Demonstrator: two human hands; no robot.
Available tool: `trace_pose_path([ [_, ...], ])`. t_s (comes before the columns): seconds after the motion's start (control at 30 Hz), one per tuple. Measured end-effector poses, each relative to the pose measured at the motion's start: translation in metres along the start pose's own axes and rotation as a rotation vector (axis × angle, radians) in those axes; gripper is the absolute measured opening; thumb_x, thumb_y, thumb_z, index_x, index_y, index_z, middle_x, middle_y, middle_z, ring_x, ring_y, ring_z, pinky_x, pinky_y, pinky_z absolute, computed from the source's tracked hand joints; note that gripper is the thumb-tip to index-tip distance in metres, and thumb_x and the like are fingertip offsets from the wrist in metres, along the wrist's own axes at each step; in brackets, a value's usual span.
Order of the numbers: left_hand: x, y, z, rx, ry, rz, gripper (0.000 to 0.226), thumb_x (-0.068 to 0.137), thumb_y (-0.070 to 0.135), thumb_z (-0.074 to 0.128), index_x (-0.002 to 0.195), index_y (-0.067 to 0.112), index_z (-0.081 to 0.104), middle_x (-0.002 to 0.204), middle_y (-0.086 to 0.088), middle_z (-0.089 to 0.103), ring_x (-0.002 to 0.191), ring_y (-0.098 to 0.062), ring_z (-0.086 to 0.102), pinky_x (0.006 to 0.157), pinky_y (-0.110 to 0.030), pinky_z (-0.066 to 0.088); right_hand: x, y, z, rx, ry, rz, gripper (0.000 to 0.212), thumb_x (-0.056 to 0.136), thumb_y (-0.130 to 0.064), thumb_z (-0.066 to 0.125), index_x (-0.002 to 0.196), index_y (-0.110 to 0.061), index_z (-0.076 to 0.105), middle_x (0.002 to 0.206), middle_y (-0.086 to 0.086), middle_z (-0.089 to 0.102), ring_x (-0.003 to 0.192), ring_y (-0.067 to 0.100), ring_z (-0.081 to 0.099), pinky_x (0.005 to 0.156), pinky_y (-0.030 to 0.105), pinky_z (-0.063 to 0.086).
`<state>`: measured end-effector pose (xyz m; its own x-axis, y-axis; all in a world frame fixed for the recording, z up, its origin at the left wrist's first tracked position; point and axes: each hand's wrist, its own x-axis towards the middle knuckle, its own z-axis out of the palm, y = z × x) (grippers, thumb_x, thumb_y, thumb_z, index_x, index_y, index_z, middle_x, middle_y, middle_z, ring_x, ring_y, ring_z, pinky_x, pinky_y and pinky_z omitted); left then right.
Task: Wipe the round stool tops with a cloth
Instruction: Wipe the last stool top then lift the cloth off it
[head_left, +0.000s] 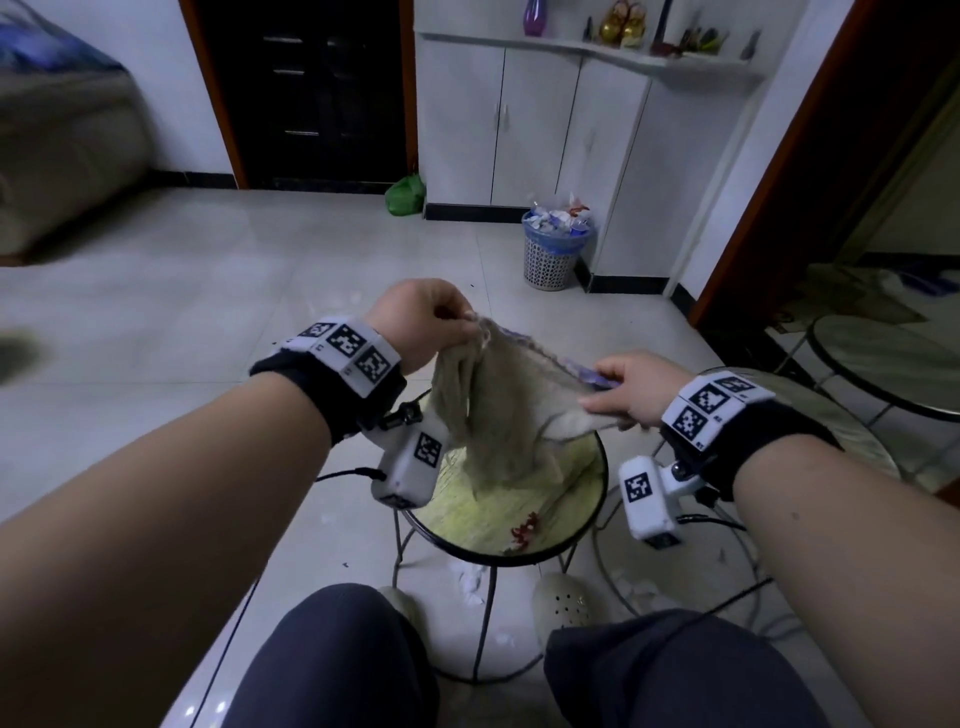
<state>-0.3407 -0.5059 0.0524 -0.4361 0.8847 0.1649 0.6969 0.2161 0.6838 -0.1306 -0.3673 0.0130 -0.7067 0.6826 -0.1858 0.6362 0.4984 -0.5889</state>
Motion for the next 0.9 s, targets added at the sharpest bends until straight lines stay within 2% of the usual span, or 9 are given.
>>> trace_pose_path([
  [0.13,0.002,-0.011,-0.004,-0.092,0.06,-0.08,0.009,0.083,0.019,0.069,0.078,0.017,0.062,0.072,0.005,0.062,0.065,-0.008,0.056,0.064,-0.02,0.049,-0.001,0.013,0.0,0.261,0.061,0.113,0.006,0.091,-0.013,0.059,0.087,-0.011,0.062,0.068,0.004,0.057,0.054,0.017,0.051,0.063,0.033,0.051],
  [0.23,0.002,-0.016,-0.002,-0.095,0.061,-0.119,0.011,0.083,0.021,0.069,0.076,0.019,0.061,0.069,0.006,0.061,0.064,-0.01,0.055,0.06,-0.018,0.047,-0.001,0.004,-0.002,0.359,0.084,0.092,0.031,0.096,-0.029,0.05,0.089,-0.001,0.061,0.069,0.009,0.056,0.059,0.02,0.056,0.069,0.037,0.054],
  [0.33,0.002,-0.016,-0.001,-0.003,0.091,-0.137,0.011,0.084,0.027,0.068,0.079,0.021,0.06,0.072,0.01,0.058,0.063,-0.01,0.054,0.052,-0.02,0.041,0.0,-0.007,-0.007,0.269,0.171,0.087,0.045,0.096,-0.039,0.047,0.071,-0.004,0.06,0.066,0.01,0.06,0.062,0.023,0.059,0.068,0.034,0.052],
  [0.43,0.004,-0.015,0.001,-0.081,0.083,-0.15,0.017,0.084,0.022,0.067,0.072,0.022,0.056,0.079,0.002,0.061,0.069,-0.014,0.056,0.059,-0.024,0.047,0.004,-0.015,-0.01,0.281,0.216,0.118,0.046,0.093,-0.042,0.051,0.09,0.0,0.068,0.085,0.015,0.068,0.079,0.028,0.066,0.08,0.038,0.053],
  [0.5,0.002,-0.01,0.003,-0.168,0.03,-0.154,0.017,0.085,0.02,0.067,0.072,0.02,0.056,0.073,0.002,0.06,0.067,-0.013,0.057,0.061,-0.021,0.052,0.004,-0.024,-0.009,0.391,0.178,0.141,0.038,0.092,-0.039,0.056,0.091,-0.002,0.066,0.08,0.014,0.068,0.068,0.026,0.067,0.071,0.037,0.057],
  [0.6,-0.002,0.001,0.005,-0.274,-0.024,-0.127,0.016,0.085,0.015,0.067,0.073,0.017,0.057,0.068,0.002,0.059,0.059,-0.007,0.055,0.053,-0.012,0.049,0.002,-0.039,-0.005,0.456,0.09,0.13,0.03,0.087,-0.036,0.064,0.073,-0.01,0.06,0.061,0.008,0.065,0.045,0.016,0.061,0.048,0.026,0.055],
  [0.7,-0.007,0.012,0.005,-0.317,-0.075,-0.098,0.016,0.083,0.016,0.07,0.072,0.017,0.06,0.068,0.002,0.061,0.061,-0.008,0.056,0.057,-0.015,0.049,0.004,-0.047,0.0,0.525,-0.013,0.1,0.025,0.08,-0.031,0.072,0.064,-0.016,0.06,0.063,0.01,0.064,0.052,0.022,0.06,0.047,0.024,0.047],
  [0.83,-0.016,0.028,0.011,-0.324,-0.142,-0.069,0.012,0.079,0.021,0.074,0.073,0.015,0.065,0.066,0.0,0.065,0.058,-0.006,0.059,0.055,-0.015,0.05,0.004,-0.06,0.006,0.722,-0.108,0.102,0.01,0.09,0.0,0.055,0.081,-0.003,0.058,0.068,0.015,0.059,0.042,0.014,0.061,0.039,0.02,0.048],
  [0.9,-0.018,0.032,0.013,-0.271,-0.133,-0.059,0.013,0.078,0.023,0.075,0.072,0.015,0.066,0.065,0.0,0.065,0.056,-0.005,0.06,0.055,-0.015,0.051,0.004,-0.061,0.005,0.701,-0.116,0.163,0.008,0.089,0.006,0.049,0.086,0.002,0.055,0.073,0.023,0.062,0.048,0.023,0.066,0.038,0.024,0.051],
])
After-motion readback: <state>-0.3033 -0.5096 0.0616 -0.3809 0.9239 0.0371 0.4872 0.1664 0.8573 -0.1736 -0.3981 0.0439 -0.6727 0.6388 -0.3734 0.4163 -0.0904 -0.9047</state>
